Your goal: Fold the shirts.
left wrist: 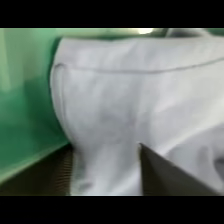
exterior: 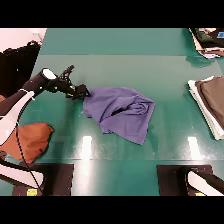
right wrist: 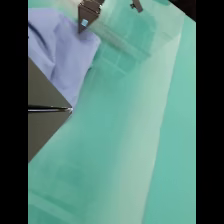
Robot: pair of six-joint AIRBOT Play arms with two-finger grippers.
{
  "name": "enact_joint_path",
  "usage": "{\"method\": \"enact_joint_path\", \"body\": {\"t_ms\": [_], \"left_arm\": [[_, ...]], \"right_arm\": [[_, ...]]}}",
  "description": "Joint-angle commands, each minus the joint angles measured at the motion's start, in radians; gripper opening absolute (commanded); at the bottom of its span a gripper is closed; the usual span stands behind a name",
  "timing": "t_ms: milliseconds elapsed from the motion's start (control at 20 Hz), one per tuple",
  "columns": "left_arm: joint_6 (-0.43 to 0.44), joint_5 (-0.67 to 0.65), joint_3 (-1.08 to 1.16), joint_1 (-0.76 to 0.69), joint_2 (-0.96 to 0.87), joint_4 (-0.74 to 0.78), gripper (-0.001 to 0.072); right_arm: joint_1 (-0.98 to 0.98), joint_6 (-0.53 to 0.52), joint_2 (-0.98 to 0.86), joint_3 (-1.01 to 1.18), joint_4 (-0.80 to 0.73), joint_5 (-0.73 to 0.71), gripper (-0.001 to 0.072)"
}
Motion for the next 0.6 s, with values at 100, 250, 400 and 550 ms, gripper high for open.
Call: {"method": "enact_joint_path", "body": {"t_ms": [100,250,400,550], "left_arm": [[0.001,-0.017,0.062,-0.015,0.003,-0.003,0.0023],[0.008,-0.058,0.173,-0.015,0.013,0.0,0.0023],[0.008,-0.099,0.268,-0.015,0.013,0.0,0.0024],[0.008,-0.102,0.291,-0.016,0.013,0.0,0.0024]], "right_arm": [[0.015,0.076,-0.05,-0.012,-0.133,0.142,0.0014],[0.048,0.101,-0.052,-0.196,-0.244,0.171,0.0015],[0.084,0.101,-0.031,-0.52,-0.226,0.123,0.0173],[0.139,0.101,-0.052,-0.828,-0.124,0.045,0.0491]]}}
